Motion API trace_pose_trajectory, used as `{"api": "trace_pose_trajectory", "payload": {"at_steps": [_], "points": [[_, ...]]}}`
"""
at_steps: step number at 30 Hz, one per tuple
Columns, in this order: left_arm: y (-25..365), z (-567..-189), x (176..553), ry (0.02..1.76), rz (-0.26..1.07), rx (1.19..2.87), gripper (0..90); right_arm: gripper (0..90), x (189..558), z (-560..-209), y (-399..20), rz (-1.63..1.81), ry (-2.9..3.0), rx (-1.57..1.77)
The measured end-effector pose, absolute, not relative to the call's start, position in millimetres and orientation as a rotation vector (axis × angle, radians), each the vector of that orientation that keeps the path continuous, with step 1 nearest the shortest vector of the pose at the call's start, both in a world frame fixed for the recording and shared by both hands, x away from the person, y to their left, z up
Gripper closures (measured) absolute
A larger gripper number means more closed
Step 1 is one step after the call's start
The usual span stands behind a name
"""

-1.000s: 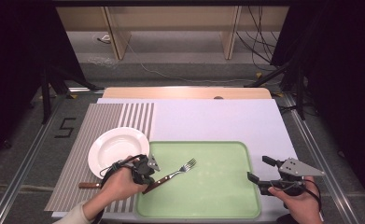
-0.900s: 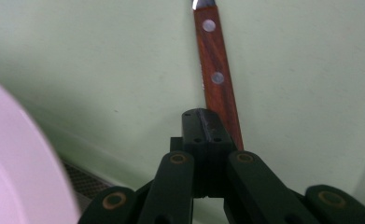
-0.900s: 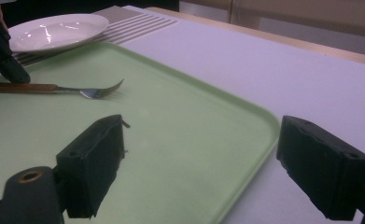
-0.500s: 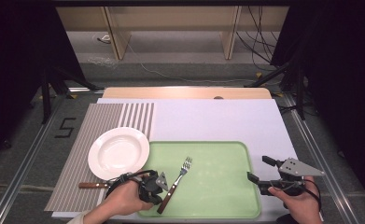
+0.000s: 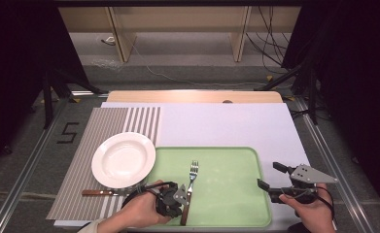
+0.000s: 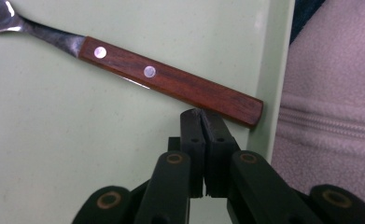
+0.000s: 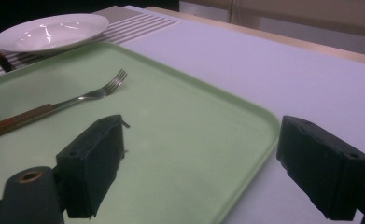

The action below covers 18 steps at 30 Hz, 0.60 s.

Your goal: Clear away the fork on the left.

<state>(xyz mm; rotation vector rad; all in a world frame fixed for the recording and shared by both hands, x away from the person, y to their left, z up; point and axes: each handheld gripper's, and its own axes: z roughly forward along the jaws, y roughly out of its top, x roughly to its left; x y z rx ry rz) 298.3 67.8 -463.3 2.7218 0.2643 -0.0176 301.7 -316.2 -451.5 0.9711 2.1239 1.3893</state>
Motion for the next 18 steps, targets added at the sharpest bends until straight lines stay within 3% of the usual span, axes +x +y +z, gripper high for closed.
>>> {"api": "trace_pose_trajectory", "payload": {"at_steps": [9,14,18], "points": [[65,-466,297,0.250,0.011,2.653,77.3,16.1,302,-451,-316,1.389,2.125,0.970],[78,-460,301,0.276,0.038,2.566,66.4,16.1,301,-451,-316,1.392,2.122,0.970],[97,-453,308,0.351,0.077,2.468,52.2,16.1,301,-451,-317,1.392,2.122,0.970]]}}
